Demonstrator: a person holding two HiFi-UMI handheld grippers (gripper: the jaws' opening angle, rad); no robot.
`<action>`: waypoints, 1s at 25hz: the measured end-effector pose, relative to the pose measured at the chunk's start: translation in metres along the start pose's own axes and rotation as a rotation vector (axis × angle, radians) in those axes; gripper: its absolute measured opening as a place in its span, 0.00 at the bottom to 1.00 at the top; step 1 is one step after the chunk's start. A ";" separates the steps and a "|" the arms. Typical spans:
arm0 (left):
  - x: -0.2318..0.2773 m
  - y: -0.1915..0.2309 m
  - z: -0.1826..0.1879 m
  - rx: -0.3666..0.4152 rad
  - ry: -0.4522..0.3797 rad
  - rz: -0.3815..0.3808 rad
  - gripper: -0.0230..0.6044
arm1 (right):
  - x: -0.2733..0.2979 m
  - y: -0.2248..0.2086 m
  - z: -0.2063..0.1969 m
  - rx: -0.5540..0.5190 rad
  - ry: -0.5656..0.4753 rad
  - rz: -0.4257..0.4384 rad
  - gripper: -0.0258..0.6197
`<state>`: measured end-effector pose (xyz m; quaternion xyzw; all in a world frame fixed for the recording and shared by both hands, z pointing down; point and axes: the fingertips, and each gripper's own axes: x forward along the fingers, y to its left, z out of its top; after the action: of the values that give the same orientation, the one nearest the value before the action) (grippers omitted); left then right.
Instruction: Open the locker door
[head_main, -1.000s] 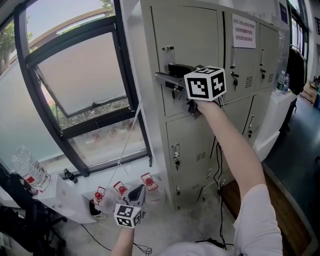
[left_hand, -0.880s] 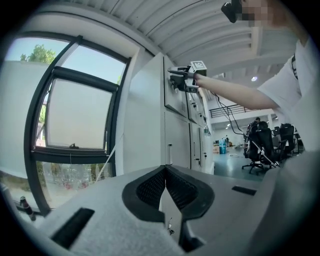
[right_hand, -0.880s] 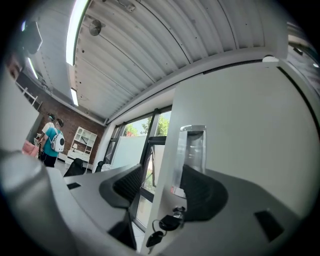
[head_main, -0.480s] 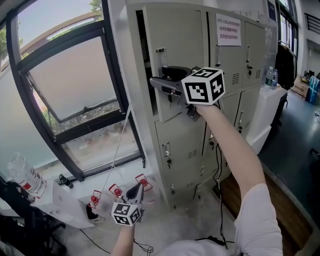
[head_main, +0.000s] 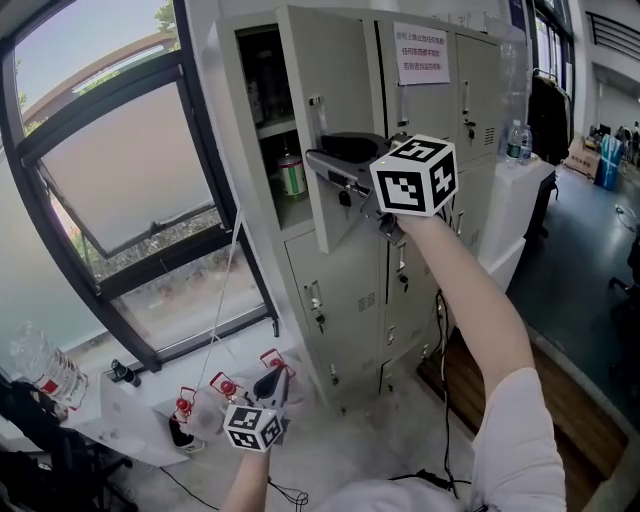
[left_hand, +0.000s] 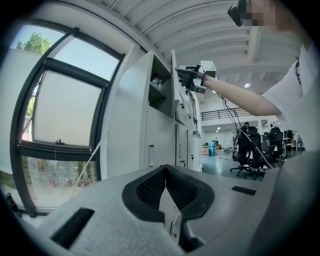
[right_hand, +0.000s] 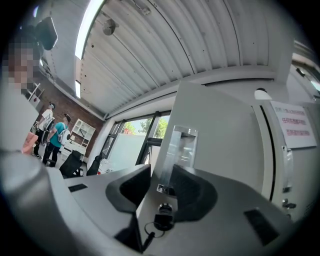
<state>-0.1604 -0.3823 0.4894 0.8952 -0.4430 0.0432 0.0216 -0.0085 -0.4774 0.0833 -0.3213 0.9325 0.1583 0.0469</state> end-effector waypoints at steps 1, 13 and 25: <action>0.001 -0.004 0.000 -0.003 0.000 -0.008 0.05 | -0.005 -0.001 0.001 -0.001 0.000 -0.001 0.25; 0.020 -0.045 -0.001 -0.017 0.008 -0.100 0.05 | -0.075 -0.014 0.011 0.003 0.000 -0.069 0.26; 0.047 -0.100 0.000 0.000 0.022 -0.224 0.05 | -0.158 -0.051 0.016 0.024 0.012 -0.226 0.23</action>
<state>-0.0521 -0.3587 0.4939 0.9386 -0.3399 0.0501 0.0312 0.1469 -0.4176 0.0847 -0.4246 0.8924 0.1392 0.0628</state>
